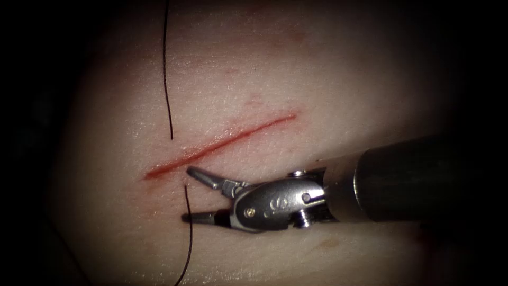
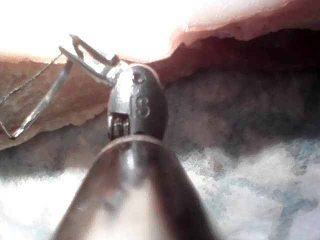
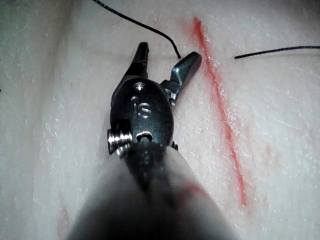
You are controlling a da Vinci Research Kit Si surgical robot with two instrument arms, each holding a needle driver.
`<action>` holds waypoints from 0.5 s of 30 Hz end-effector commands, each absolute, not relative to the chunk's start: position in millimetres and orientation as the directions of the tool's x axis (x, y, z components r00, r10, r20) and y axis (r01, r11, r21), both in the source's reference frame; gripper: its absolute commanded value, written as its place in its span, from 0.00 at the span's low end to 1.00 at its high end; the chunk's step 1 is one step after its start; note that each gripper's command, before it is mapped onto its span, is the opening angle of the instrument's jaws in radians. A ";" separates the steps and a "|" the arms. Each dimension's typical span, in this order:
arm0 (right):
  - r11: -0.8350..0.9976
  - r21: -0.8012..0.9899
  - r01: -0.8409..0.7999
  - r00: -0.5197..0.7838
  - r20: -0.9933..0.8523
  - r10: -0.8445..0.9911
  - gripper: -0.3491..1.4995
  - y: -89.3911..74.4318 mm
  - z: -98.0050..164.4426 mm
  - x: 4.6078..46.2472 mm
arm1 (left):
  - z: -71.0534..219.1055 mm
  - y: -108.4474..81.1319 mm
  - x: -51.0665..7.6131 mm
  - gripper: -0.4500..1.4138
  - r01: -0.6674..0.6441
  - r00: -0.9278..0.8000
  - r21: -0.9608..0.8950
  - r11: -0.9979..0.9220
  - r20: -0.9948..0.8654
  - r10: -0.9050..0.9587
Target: Wound Closure
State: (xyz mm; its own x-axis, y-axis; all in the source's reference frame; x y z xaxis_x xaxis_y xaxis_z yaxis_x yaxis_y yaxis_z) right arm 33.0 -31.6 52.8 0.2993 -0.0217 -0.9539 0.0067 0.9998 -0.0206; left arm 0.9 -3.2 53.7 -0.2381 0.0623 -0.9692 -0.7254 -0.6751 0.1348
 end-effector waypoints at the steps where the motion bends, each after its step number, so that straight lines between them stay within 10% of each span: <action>1: 1.000 -0.024 0.015 0.292 -0.956 -0.027 0.75 -33.0 53.9 34.3 | 54.4 -4.0 0.2 0.00 -0.725 -0.236 0.131 -0.676 -0.970 0.065; 5: 0.999 -0.027 0.022 0.282 -0.959 -0.032 0.59 -33.2 53.9 34.7 | 54.4 -4.1 0.2 0.00 -0.727 -0.233 0.127 -0.675 -0.970 0.068; 6: 0.999 -0.025 0.024 0.280 -0.959 -0.031 0.26 -33.1 53.6 34.5 | 54.4 -4.1 0.1 0.00 -0.727 -0.233 0.127 -0.674 -0.970 0.068; 7: 0.999 -0.025 0.024 0.280 -0.959 -0.031 0.26 -33.1 53.6 34.5 | 54.4 -4.1 0.1 0.00 -0.727 -0.233 0.127 -0.674 -0.970 0.068; 8: 0.999 -0.035 0.041 0.279 -0.959 -0.045 0.00 -33.0 53.1 33.7 | 54.4 -4.1 0.1 0.00 -0.726 -0.232 0.127 -0.675 -0.970 0.066; 15: 0.998 -0.055 0.031 0.277 -0.959 -0.062 0.00 -33.9 50.9 30.6 | 54.5 -4.0 -0.3 0.00 -0.724 -0.232 0.127 -0.678 -0.971 0.065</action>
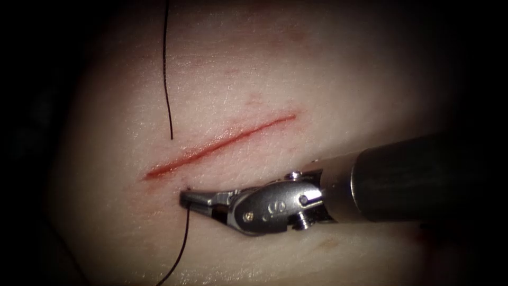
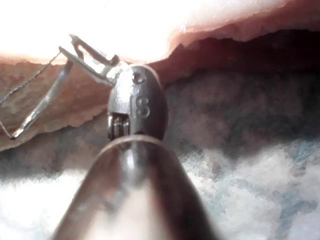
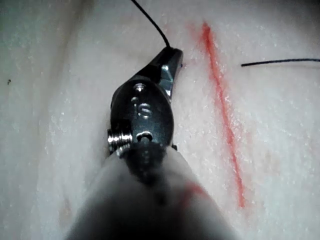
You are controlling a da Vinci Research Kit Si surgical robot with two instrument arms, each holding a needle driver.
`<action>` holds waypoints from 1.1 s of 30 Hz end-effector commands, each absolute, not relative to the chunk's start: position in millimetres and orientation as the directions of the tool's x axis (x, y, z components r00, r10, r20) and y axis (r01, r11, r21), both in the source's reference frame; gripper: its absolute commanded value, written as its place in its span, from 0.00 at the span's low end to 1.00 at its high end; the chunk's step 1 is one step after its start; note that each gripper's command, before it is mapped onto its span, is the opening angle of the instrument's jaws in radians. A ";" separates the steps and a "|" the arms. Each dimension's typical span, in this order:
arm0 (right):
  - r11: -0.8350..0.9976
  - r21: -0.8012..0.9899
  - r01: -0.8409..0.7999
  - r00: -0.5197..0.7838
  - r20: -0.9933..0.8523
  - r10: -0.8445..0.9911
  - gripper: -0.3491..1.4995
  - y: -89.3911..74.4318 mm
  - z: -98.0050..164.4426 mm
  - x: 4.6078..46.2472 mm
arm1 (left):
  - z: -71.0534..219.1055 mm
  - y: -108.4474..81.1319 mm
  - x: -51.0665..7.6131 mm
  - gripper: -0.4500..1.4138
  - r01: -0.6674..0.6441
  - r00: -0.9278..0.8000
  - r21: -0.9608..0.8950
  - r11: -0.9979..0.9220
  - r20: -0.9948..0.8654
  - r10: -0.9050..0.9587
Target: Wound Closure
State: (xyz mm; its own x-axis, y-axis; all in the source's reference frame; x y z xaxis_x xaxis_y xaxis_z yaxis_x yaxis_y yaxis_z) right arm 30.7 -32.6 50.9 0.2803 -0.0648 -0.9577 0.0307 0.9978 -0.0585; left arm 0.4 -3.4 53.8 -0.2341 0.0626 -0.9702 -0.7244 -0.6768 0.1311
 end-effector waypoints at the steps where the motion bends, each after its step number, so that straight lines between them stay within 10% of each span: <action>1: 0.998 -0.056 0.033 0.277 -0.959 -0.063 0.00 -34.3 50.5 30.2 | 54.5 -4.0 -0.4 0.00 -0.723 -0.230 0.127 -0.679 -0.971 0.064; 26: 0.876 0.022 0.482 0.265 -0.956 -0.122 0.00 -54.4 43.8 30.0 | 55.6 -3.7 -7.2 0.00 -0.660 -0.229 0.120 -0.742 -0.972 0.047; 27: 0.883 0.024 0.469 0.264 -0.958 -0.114 0.05 -53.7 44.0 30.1 | 55.6 -3.7 -7.2 0.00 -0.660 -0.229 0.120 -0.742 -0.972 0.047; 29: 0.928 0.017 0.372 0.259 -0.962 -0.086 0.52 -50.8 44.1 29.7 | 55.6 -3.8 -7.2 0.00 -0.658 -0.230 0.120 -0.744 -0.972 0.048; 33: 0.966 0.031 0.256 0.263 -0.964 -0.039 0.71 -46.4 43.7 28.4 | 55.7 -3.9 -7.2 0.00 -0.656 -0.232 0.120 -0.745 -0.972 0.048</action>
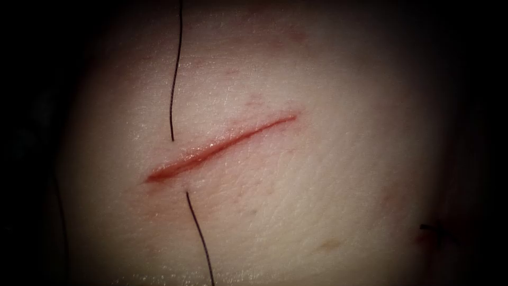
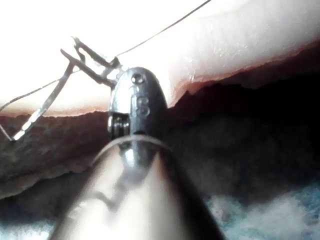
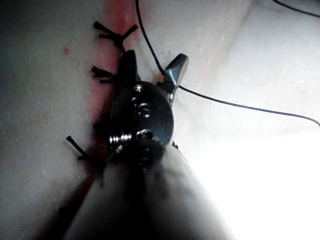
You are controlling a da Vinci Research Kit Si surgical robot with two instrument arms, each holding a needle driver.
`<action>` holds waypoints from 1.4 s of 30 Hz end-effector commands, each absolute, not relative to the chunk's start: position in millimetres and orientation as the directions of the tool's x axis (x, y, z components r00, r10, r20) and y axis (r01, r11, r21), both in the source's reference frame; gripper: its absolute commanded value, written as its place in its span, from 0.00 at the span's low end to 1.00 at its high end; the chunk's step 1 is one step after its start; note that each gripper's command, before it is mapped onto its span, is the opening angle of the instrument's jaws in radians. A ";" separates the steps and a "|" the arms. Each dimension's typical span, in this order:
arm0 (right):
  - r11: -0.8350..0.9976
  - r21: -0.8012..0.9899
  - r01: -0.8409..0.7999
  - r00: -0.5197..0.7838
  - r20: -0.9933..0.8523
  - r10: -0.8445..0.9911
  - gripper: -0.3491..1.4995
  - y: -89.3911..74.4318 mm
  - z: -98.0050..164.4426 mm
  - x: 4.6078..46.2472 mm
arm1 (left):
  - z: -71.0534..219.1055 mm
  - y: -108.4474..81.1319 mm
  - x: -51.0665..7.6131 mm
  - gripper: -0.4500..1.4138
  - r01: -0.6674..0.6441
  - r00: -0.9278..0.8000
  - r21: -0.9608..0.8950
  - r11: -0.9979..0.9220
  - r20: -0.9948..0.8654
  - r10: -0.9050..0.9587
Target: Wound Closure
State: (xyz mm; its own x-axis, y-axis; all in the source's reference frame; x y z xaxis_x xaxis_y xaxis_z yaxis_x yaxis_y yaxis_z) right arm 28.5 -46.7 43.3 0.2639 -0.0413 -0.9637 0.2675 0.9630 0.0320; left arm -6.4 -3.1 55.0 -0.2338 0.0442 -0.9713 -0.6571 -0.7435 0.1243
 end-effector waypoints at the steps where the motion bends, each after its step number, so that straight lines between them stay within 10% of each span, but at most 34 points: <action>1: 0.980 0.014 0.199 0.262 -0.964 -0.040 0.71 -44.0 43.3 27.7 | 55.7 -3.9 -7.2 0.00 -0.656 -0.232 0.121 -0.745 -0.972 0.047; 18: 0.997 -0.011 0.083 0.282 -0.959 -0.034 0.95 -34.8 43.0 25.2 | 55.5 -3.7 -4.9 0.00 -0.651 -0.228 0.110 -0.751 -0.972 0.055; 27: 0.996 -0.009 0.091 0.282 -0.959 -0.034 0.94 -34.5 43.4 23.5 | 52.9 -2.8 7.0 0.00 -0.736 -0.276 0.156 -0.659 -0.958 0.082; 42: 0.998 0.066 -0.017 0.279 -0.958 0.068 0.99 -33.0 42.1 18.9 | 53.0 -1.6 5.3 0.00 -0.751 -0.315 0.207 -0.627 -0.947 0.064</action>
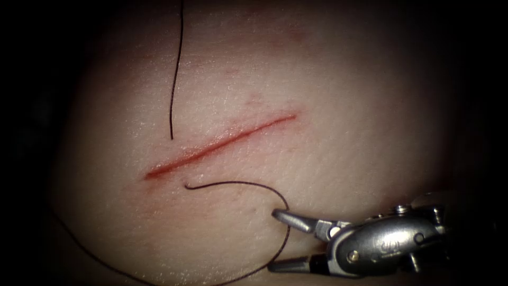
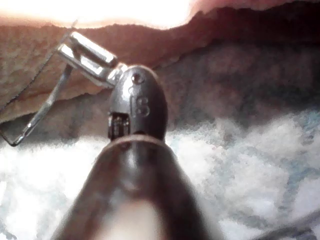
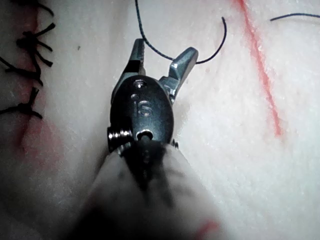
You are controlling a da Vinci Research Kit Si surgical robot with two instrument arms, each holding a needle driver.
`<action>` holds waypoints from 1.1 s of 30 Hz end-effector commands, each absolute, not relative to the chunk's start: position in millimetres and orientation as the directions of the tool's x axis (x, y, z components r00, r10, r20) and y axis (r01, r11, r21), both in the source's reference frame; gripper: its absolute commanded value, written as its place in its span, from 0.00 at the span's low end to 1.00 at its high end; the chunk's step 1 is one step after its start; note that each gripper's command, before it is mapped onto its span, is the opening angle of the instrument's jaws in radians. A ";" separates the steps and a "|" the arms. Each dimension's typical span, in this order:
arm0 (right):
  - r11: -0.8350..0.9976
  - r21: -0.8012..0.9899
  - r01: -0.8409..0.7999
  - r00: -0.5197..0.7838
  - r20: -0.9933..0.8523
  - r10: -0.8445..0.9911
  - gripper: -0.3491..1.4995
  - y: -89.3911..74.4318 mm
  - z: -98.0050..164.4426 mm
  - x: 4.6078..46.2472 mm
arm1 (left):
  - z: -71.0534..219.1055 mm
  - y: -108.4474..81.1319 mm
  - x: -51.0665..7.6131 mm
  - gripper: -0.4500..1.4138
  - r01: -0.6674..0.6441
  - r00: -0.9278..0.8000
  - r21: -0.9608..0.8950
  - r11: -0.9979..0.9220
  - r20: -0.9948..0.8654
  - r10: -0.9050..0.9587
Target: Wound Closure
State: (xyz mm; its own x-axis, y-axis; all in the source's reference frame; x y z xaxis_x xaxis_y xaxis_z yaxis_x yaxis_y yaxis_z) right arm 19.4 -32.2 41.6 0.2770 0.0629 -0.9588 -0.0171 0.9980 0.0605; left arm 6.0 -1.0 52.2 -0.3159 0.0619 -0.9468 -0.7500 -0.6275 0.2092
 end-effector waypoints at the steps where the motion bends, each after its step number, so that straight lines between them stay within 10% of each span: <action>1: 0.997 0.076 -0.021 0.278 -0.957 0.079 0.99 -32.8 41.8 17.5 | 53.1 -1.5 5.2 0.00 -0.751 -0.315 0.207 -0.627 -0.947 0.064; 7: 0.993 0.102 -0.061 0.280 -0.953 0.115 0.99 -30.2 41.8 14.1 | 53.3 -1.4 5.3 0.00 -0.751 -0.316 0.208 -0.627 -0.946 0.064; 11: 0.996 0.081 -0.040 0.268 -0.959 0.089 0.93 -29.9 44.2 19.5 | 53.3 -1.7 2.8 0.00 -0.731 -0.310 0.209 -0.649 -0.950 0.043; 13: 0.999 0.043 -0.005 0.318 -0.947 0.042 0.74 -30.5 45.4 22.4 | 53.4 -1.9 1.5 0.00 -0.714 -0.307 0.208 -0.668 -0.951 0.031; 29: 0.999 -0.013 0.033 0.229 -0.973 -0.021 0.68 -30.9 52.3 33.6 | 54.8 -3.0 -1.7 0.00 -0.683 -0.311 0.212 -0.699 -0.950 0.017; 32: 0.999 -0.017 0.039 0.224 -0.974 -0.026 0.62 -31.1 52.5 33.9 | 54.8 -3.1 -1.5 0.00 -0.681 -0.312 0.212 -0.701 -0.950 0.017; 33: 0.999 -0.020 0.042 0.222 -0.975 -0.029 0.44 -31.4 52.6 33.8 | 54.8 -3.2 -1.5 0.00 -0.681 -0.312 0.212 -0.701 -0.950 0.016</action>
State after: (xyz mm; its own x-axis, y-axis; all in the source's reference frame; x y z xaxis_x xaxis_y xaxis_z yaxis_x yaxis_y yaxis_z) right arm 33.4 -30.4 52.1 0.2225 -0.0321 -0.9744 0.0402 0.9989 -0.0237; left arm -0.8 -2.6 54.2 -0.3158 0.0129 -0.9487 -0.6806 -0.6998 0.2170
